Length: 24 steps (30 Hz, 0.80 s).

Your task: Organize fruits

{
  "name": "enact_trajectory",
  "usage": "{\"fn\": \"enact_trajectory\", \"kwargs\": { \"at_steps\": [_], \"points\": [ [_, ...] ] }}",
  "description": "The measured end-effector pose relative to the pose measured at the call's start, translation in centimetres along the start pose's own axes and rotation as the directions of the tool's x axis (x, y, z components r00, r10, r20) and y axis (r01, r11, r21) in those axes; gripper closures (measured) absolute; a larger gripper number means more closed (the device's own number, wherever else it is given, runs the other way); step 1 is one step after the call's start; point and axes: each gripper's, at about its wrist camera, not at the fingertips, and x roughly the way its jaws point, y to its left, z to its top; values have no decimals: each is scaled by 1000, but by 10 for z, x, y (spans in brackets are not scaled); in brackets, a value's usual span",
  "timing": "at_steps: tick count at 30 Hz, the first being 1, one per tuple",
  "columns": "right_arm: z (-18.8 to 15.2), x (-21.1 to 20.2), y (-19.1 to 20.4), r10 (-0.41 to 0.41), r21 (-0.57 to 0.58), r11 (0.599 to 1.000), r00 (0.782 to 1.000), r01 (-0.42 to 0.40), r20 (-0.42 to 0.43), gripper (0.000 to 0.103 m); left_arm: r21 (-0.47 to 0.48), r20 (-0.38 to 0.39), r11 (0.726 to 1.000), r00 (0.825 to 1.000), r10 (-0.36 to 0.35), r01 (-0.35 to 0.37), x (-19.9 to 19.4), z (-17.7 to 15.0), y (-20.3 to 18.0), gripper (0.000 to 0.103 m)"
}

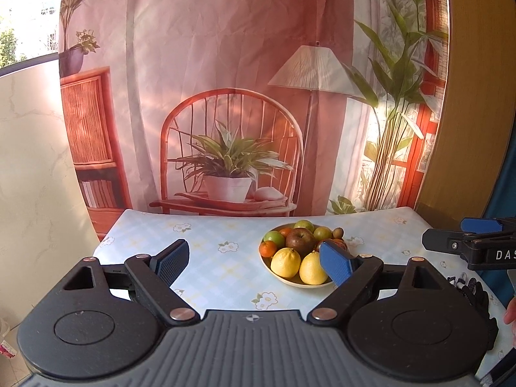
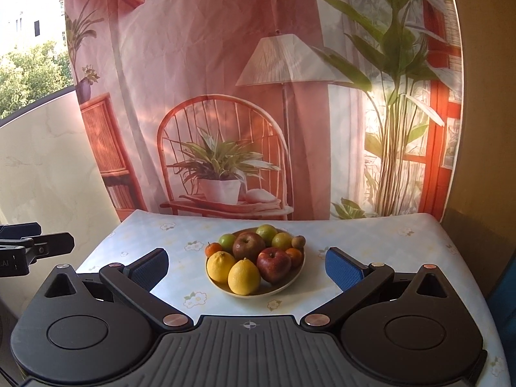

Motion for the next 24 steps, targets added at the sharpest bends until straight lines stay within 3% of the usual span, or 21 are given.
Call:
{"fn": "enact_trajectory", "kwargs": {
  "at_steps": [24],
  "points": [
    [-2, -7, 0, -11, -2, 1000, 1000, 11, 10, 0, 15, 31, 1000, 999, 19, -20, -11, -1, -2, 13]
  ]
}}
